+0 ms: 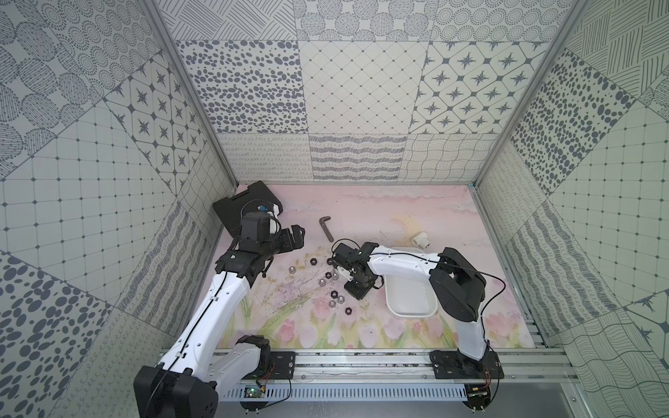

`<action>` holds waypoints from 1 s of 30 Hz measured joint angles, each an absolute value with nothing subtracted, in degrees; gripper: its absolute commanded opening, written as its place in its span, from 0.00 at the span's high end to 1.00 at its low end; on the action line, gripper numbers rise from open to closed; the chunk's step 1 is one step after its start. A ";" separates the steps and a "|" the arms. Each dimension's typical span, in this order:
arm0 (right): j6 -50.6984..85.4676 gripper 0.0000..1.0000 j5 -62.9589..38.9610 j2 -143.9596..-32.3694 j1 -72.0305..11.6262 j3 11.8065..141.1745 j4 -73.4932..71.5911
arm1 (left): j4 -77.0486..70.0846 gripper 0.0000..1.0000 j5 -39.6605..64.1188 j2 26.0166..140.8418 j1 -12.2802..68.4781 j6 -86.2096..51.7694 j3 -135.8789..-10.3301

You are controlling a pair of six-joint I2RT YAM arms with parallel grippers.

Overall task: Put the nuts on the desktop into the storage box
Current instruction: Pick up the nut from the center of the board, then place the nut in the storage box.

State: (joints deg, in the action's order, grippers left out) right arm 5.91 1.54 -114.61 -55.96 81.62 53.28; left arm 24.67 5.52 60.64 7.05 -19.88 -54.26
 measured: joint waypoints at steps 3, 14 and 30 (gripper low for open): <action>5.85 0.77 1.85 -114.56 -55.83 81.69 52.90 | 24.67 0.01 5.52 60.62 7.05 -19.88 -54.26; 8.21 0.76 2.28 -98.32 -45.15 78.35 47.99 | 24.69 0.01 5.52 60.53 7.05 -19.88 -54.26; 9.47 0.75 5.37 -92.62 -35.16 64.97 50.70 | 24.69 0.01 5.52 60.03 7.05 -19.88 -54.26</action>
